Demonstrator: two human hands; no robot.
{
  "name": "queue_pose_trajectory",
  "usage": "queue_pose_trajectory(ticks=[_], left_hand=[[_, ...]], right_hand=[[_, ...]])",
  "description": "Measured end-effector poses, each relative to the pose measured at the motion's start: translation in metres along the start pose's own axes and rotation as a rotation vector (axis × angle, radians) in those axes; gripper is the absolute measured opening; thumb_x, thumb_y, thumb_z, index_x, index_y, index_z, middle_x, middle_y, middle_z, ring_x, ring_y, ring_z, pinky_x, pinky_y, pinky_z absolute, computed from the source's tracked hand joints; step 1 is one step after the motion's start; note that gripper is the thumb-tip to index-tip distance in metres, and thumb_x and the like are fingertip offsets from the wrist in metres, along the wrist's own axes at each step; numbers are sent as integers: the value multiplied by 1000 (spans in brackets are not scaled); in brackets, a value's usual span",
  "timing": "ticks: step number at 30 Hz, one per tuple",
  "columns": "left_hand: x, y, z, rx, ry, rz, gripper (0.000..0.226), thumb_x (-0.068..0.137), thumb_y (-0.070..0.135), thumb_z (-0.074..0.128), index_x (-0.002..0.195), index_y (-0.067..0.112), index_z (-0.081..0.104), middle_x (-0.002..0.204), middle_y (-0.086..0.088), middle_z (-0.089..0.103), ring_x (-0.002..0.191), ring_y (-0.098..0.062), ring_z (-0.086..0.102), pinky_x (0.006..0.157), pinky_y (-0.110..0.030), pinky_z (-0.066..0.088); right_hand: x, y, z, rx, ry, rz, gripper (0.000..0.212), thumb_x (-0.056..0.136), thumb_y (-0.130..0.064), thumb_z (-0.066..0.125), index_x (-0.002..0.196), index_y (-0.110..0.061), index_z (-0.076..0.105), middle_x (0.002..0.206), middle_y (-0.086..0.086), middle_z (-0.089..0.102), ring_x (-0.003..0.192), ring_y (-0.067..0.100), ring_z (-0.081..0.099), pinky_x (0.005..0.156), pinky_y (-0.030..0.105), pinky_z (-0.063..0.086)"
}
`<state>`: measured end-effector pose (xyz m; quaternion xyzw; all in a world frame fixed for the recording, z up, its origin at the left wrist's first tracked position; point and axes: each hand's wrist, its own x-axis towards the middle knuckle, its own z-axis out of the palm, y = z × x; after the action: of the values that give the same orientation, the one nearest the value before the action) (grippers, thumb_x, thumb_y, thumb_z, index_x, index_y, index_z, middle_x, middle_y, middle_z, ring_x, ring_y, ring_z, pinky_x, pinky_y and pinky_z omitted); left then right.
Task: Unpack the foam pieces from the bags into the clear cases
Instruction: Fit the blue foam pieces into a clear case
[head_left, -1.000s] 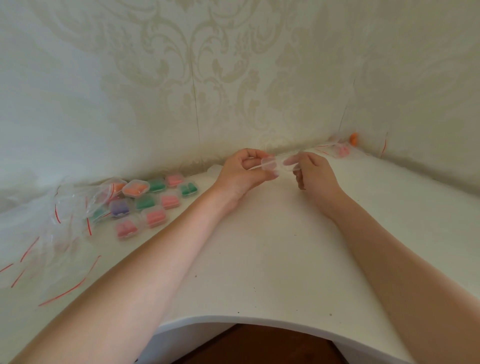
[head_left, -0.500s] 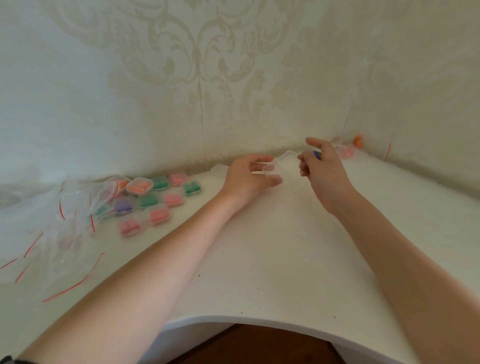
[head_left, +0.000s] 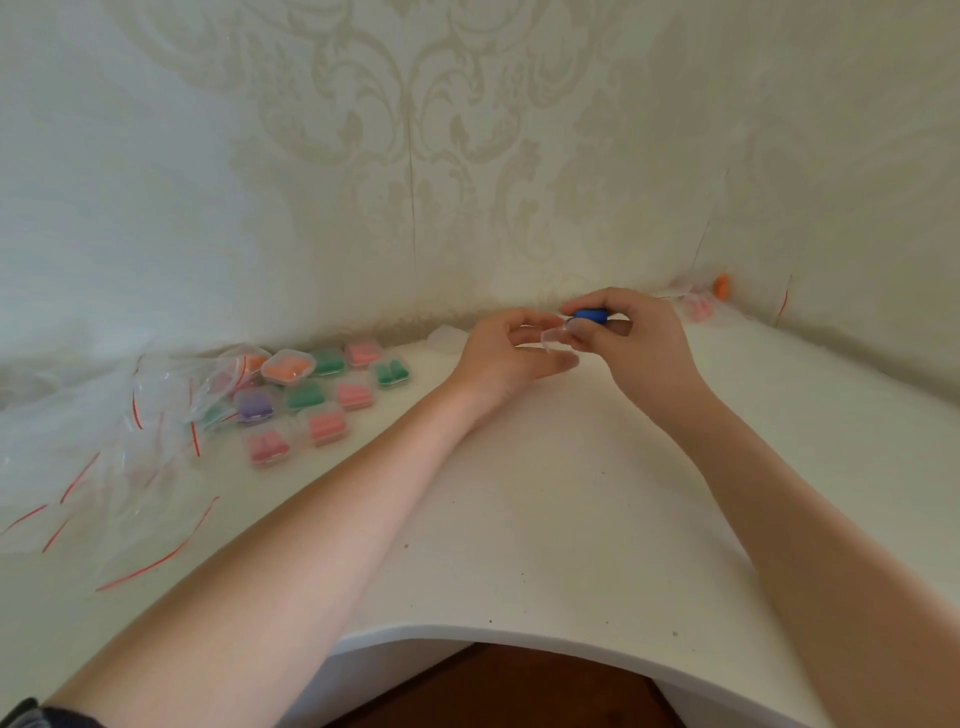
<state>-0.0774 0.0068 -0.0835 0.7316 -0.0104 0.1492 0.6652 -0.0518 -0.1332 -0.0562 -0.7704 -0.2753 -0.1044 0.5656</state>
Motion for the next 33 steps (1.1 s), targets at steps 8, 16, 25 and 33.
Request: queue_pose_trajectory(ticks=[8,16,25,33], left_hand=[[-2,5,-3,-243,-121,-78,31,78,-9,67,104,8,67,94,-9,71,83,-14,67,76,-24,55],[-3,8,-1,-233,-142,-120,17,86,2,62,99,12,68,86,0,69,73,-8,68,70,-22,55],[-2,7,0,-255,-78,-141,17,84,-4,62,96,5,68,83,-7,67,64,-12,67,65,-20,56],[3,5,1,-276,41,-190,21,86,-4,57,102,4,69,85,-8,66,67,-15,63,61,-19,55]], right_hand=[[-2,2,-2,-152,-38,-105,19,79,-3,68,84,-21,68,77,-16,64,71,-2,54,62,9,38],[-4,10,2,-266,60,-176,10,80,-1,68,85,-10,65,88,-10,48,75,5,53,70,11,44],[-4,8,0,-110,193,-66,15,80,-6,68,89,-16,62,86,-5,67,76,4,59,68,13,47],[-8,2,2,-228,20,-126,20,82,1,64,81,-19,66,78,-17,64,76,5,59,70,18,46]])
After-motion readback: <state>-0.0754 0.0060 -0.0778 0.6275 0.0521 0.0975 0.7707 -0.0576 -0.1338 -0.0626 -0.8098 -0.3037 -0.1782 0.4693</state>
